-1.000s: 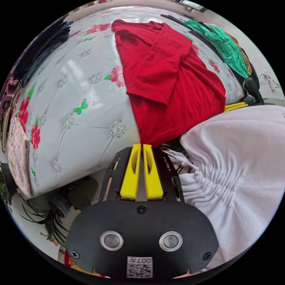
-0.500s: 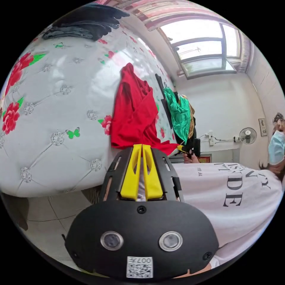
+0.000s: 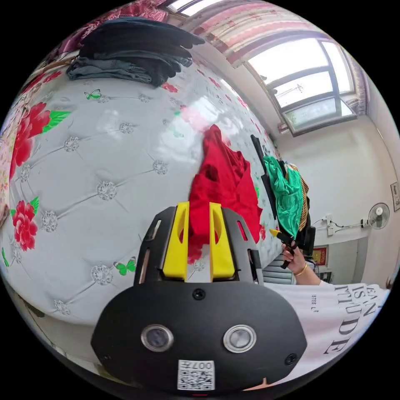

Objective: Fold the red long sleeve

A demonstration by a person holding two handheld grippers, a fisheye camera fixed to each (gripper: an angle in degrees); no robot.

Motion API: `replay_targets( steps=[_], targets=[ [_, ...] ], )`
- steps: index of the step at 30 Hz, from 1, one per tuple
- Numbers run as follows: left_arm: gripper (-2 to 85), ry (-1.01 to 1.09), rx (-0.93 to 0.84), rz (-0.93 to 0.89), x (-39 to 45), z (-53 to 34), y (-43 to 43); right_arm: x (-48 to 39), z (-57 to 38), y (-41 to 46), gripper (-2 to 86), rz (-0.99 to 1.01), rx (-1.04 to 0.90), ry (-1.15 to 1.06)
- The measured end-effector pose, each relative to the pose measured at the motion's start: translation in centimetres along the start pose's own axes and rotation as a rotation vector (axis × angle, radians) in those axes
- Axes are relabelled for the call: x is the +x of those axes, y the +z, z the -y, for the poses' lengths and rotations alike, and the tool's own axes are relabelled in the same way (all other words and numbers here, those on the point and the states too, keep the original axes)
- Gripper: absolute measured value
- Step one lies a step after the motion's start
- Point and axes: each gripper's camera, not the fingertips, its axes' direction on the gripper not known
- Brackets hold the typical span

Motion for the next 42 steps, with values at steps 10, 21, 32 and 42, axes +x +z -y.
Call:
replay_targets(
  steps=[10,21,32,42],
  targets=[
    [3.1,0.240,-0.216,0.164,4.2,-1.2,6.7,-5.0,0.6,5.9,1.6,-0.019,-0.111,-0.085],
    [0.9,0.326,-0.392,0.025,4.1,-6.4,8.0,-7.0,-4.7,0.6,0.0,-0.152,-0.194,-0.280],
    [8.9,0.347,-0.244,0.066,6.0,-6.0,5.6,-6.3,-6.0,-1.9,2.0,-0.147,-0.008,-0.160],
    [9.6,0.538,-0.299,0.295,13.3,-1.4,15.7,-5.5,0.3,2.4,0.5,-0.178,0.048,-0.050]
  ],
)
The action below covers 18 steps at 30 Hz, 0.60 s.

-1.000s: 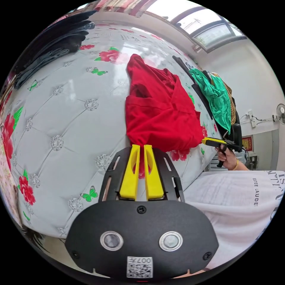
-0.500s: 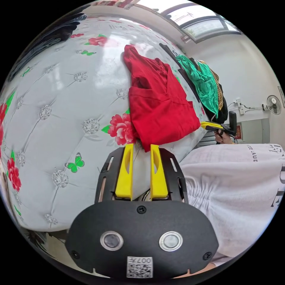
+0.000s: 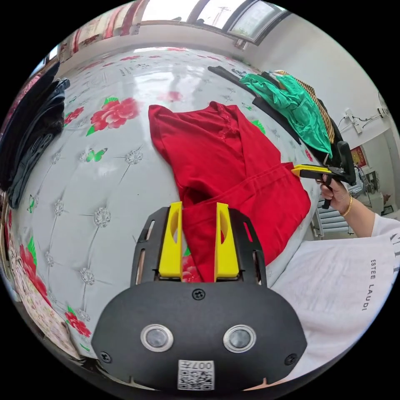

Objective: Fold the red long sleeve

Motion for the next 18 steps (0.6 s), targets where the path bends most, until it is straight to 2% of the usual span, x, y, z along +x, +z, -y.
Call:
replay_targets(
  steps=[1,3,8,10,15,18],
  targets=[
    [7.2,-0.004,-0.029,0.062,0.7,0.3,0.8,-0.1,0.1,0.0,0.3,-0.001,0.004,0.001],
    [2.3,0.004,-0.002,0.075,1.3,0.0,0.5,-0.7,-0.1,-1.0,0.0,0.018,0.045,-0.025],
    [0.1,-0.060,0.136,-0.002,1.0,-2.8,-4.3,-1.2,-0.4,-4.0,0.0,0.090,0.129,-0.050],
    [-0.1,-0.075,0.159,0.032,0.8,-3.5,-5.1,-1.7,0.4,-3.9,0.1,0.096,0.143,-0.059],
    [-0.2,-0.183,0.053,0.011,-1.4,-2.4,-1.2,-1.0,3.0,1.4,1.6,0.020,-0.046,-0.020],
    [-0.4,-0.220,0.002,0.002,-1.8,-1.7,0.0,0.0,1.4,-0.2,2.2,0.063,0.007,-0.014]
  ],
)
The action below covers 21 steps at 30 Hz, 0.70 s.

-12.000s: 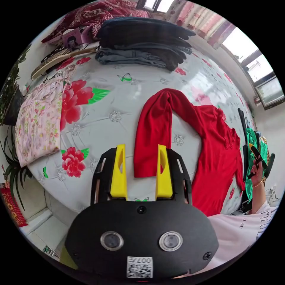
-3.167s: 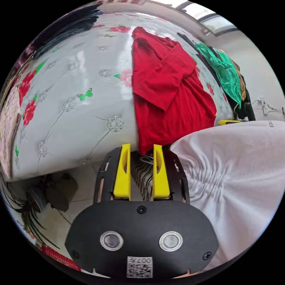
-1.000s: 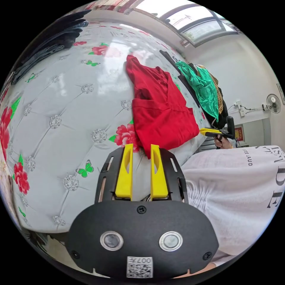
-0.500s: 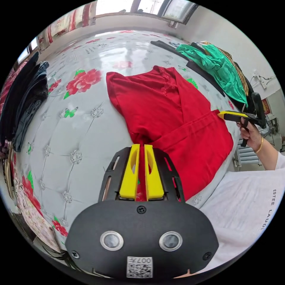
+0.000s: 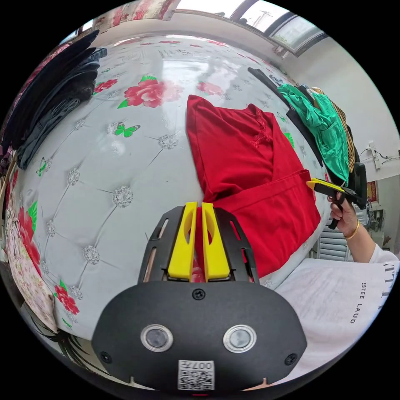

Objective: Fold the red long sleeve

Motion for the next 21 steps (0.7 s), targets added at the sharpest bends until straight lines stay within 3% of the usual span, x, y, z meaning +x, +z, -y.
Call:
replay_targets(
  steps=[5,8,12,14,17,21],
  targets=[
    [-0.6,0.007,0.030,-0.017,-0.3,-0.9,-0.3,0.8,-3.7,-1.2,1.4,0.109,-0.010,-0.040],
    [-0.6,-0.034,0.015,-0.055,-1.3,-1.1,0.5,0.7,-5.1,0.9,0.4,0.029,-0.115,-0.072],
    [-0.1,-0.059,0.018,-0.054,-2.0,-1.1,0.4,3.1,-6.8,-1.1,0.0,0.004,-0.001,0.014],
    [1.2,-0.071,0.040,-0.078,-2.4,-1.5,0.2,4.2,-7.1,-1.5,0.0,0.088,0.000,0.045],
    [5.1,-0.084,0.086,-0.072,-2.9,-3.0,-1.4,4.4,-7.8,-2.5,0.2,0.027,0.007,0.069],
    [7.7,-0.048,0.110,-0.132,-3.4,-6.6,-3.7,4.3,-9.0,-2.9,1.1,0.105,-0.022,0.023]
  ],
)
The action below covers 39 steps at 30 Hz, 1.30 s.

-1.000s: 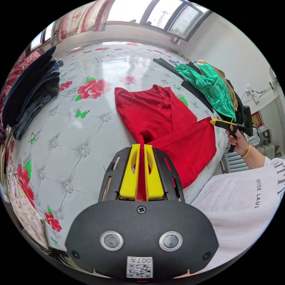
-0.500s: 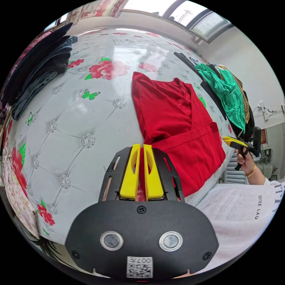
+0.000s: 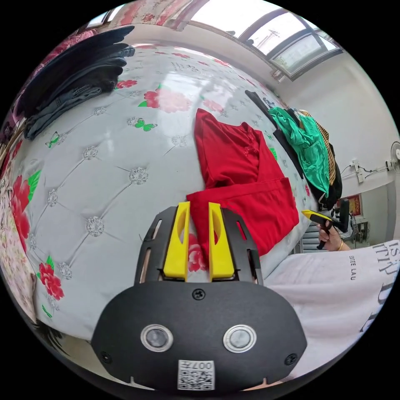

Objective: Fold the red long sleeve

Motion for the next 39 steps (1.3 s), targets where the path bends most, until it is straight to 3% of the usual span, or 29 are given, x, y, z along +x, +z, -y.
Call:
replay_targets(
  steps=[6,10,16,21,25,28,32,35,39],
  targets=[
    [9.6,0.149,-0.177,-0.014,2.1,-5.9,1.7,-1.5,0.9,5.1,0.9,-0.064,-0.139,-0.104],
    [5.8,0.197,-0.177,0.065,3.2,-5.7,2.7,-1.9,2.2,6.3,0.2,-0.164,-0.186,-0.156],
    [0.4,0.275,-0.272,-0.102,1.7,-4.7,0.2,-0.8,0.8,2.3,-0.2,-0.121,-0.207,-0.241],
    [0.0,0.142,-0.263,-0.335,-0.5,-3.1,-4.3,0.0,1.9,-3.4,-0.2,0.067,-0.204,-0.260],
    [0.2,0.084,-0.199,-0.562,-2.4,3.9,-6.7,0.8,7.3,-8.0,-0.1,0.153,-0.175,-0.277],
    [1.0,0.039,-0.126,-0.527,-4.7,11.1,-6.3,2.7,13.8,-10.4,0.0,0.151,-0.107,-0.286],
    [3.6,-0.268,-0.094,-0.435,-11.0,17.9,-1.3,8.8,22.3,-9.8,0.8,0.118,0.066,-0.120],
    [5.7,-0.395,-0.069,-0.387,-13.6,17.8,0.6,13.8,24.1,-8.2,2.5,0.133,0.107,0.024],
    [8.0,-0.364,-0.036,-0.427,-14.1,15.0,0.8,19.3,21.1,-5.6,4.9,0.141,0.101,0.121]
  ],
)
